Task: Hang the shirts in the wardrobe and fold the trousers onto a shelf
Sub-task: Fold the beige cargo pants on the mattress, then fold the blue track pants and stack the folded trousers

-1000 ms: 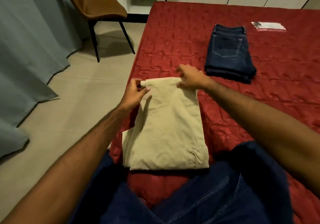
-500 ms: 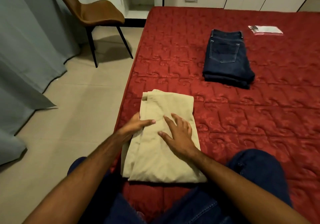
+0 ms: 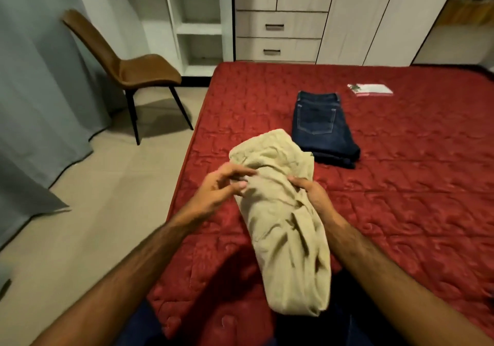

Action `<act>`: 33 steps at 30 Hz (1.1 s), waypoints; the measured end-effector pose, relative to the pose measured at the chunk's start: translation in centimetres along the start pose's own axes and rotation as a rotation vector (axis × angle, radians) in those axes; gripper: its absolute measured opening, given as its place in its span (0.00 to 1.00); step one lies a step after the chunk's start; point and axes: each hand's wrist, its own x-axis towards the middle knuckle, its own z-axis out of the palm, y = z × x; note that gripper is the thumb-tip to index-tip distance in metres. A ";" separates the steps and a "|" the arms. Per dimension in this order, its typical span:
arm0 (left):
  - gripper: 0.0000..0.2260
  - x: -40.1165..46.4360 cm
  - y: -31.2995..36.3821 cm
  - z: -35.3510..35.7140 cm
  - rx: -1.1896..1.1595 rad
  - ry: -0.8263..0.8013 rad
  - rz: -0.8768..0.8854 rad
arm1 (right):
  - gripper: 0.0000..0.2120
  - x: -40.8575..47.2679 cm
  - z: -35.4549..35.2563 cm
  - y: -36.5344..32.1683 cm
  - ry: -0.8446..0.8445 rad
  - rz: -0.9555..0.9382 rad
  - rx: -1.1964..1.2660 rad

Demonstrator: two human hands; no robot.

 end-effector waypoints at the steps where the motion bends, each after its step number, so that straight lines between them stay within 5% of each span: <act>1: 0.20 0.2 -1.3 -0.6 0.024 0.228 0.023 | 0.06 -0.3 -0.5 -1.2 -0.019 -0.012 0.057; 3: 0.29 0.7 -2.9 -0.6 -0.069 0.382 -0.087 | 0.11 -0.4 -1.5 -3.4 -0.052 -0.049 0.183; 7: 0.43 3.0 -3.4 3.2 -0.446 -0.013 -0.354 | 0.24 1.2 -3.0 -6.2 -0.099 -0.118 0.308; 11: 0.52 7.3 -4.0 6.2 -0.668 0.008 -0.477 | 0.12 5.0 -5.5 -7.4 0.007 -0.107 0.239; 14: 0.56 12.3 -4.7 7.6 -0.607 0.074 -0.441 | 0.17 10.1 -8.7 -8.8 0.069 -0.094 0.169; 18: 0.51 21.3 -2.0 7.7 -0.367 -0.051 -0.256 | 0.05 16.8 -11.9 -15.0 0.180 -0.241 -0.098; 22: 0.26 35.0 0.2 7.9 -0.349 -0.044 -0.130 | 0.10 24.6 -14.3 -24.5 0.000 -0.228 -0.079; 24: 0.24 41.5 -1.8 8.1 -0.267 -0.004 -0.142 | 0.17 29.3 -17.0 -26.4 -0.082 -0.099 -0.021; 28: 0.48 44.3 -12.5 10.0 0.273 -0.059 -0.442 | 0.16 34.7 -24.3 -17.8 0.008 0.126 -0.550; 30: 0.34 41.4 -16.9 12.0 0.229 -0.002 -0.520 | 0.23 35.0 -27.3 -11.7 0.194 0.122 -0.616; 33: 0.24 38.4 -19.6 13.6 0.095 0.188 -0.422 | 0.18 33.8 -28.5 -6.6 0.391 -0.150 -0.382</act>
